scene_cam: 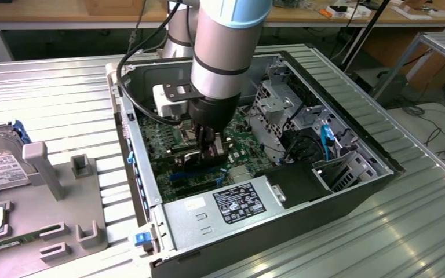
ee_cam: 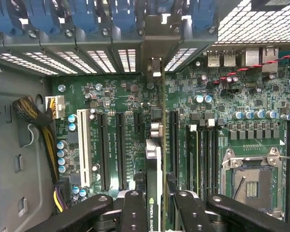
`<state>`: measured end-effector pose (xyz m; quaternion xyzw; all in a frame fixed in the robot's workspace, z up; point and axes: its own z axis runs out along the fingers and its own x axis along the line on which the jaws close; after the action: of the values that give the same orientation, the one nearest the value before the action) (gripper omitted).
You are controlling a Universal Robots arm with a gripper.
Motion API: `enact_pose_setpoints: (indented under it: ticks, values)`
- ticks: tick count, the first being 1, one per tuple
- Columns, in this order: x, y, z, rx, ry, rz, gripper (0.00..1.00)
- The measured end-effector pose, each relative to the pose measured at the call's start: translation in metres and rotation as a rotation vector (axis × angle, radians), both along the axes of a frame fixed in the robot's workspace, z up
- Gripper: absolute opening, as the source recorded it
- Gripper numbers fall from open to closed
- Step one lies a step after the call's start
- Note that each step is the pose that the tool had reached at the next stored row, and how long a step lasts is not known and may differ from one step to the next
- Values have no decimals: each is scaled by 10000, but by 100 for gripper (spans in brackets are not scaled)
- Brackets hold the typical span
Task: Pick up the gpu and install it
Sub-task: 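Insert the gpu into the slot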
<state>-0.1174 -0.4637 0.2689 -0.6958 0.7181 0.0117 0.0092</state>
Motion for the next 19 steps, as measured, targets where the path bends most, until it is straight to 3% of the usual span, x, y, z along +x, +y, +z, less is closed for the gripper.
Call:
enact_pose_setpoints:
  ticks: [15,19]
  values:
    - [-15,4,-20,8,11,-1,27]
    - [-19,23,-21,9,10,1,27]
